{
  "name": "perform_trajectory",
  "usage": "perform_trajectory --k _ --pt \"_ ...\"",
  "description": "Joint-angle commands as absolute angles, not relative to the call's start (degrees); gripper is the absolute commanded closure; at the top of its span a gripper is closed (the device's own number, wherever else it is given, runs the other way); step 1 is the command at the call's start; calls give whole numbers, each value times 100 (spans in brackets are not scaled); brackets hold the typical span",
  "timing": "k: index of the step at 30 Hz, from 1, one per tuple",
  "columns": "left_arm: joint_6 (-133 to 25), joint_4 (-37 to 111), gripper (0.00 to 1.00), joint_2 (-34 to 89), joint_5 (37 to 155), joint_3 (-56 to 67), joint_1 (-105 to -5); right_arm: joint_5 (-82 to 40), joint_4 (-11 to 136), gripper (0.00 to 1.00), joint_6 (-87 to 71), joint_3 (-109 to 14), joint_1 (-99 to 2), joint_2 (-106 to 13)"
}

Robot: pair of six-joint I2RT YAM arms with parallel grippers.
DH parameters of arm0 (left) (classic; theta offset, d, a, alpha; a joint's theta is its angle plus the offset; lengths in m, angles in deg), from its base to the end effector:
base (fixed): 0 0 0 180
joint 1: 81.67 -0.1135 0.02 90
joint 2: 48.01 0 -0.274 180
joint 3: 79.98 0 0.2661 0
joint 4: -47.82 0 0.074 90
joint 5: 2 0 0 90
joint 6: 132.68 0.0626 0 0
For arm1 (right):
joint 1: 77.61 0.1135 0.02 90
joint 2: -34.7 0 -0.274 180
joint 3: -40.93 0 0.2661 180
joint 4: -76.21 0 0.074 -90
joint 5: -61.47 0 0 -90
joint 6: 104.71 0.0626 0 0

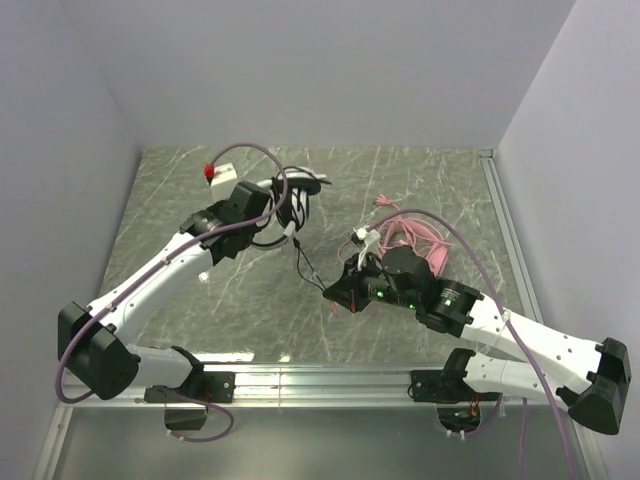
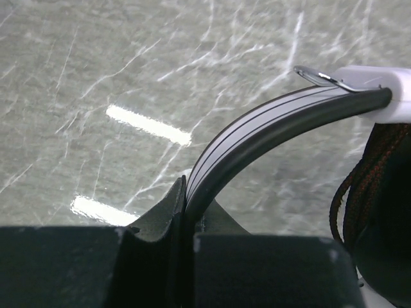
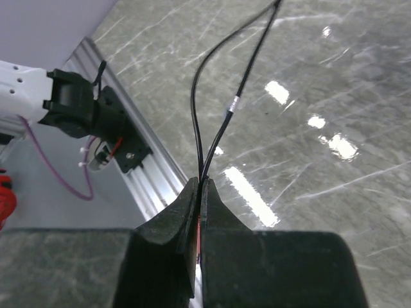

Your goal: Wrap the headphones

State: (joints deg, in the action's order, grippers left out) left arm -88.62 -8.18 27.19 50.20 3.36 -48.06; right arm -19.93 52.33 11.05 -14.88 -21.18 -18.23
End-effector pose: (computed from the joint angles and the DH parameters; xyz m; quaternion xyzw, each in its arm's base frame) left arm 0.2680 -0.1320 0.3245 -0.2106 0.8652 0.0147 0.4548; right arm 0.1290 0.2114 0.2968 -0.2583 0.7813 0.4178 0.3850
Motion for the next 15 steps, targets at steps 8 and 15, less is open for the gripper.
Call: perform_trajectory --k 8,15 --pt "-9260 1675 100 1879 3053 -1348 -4335 819 6778 100 2711 -1631 -3277 -2304" --pt "-9752 2064 100 1930 2657 -1870 -3984 752 8452 100 4276 -1832 -3322 -2998"
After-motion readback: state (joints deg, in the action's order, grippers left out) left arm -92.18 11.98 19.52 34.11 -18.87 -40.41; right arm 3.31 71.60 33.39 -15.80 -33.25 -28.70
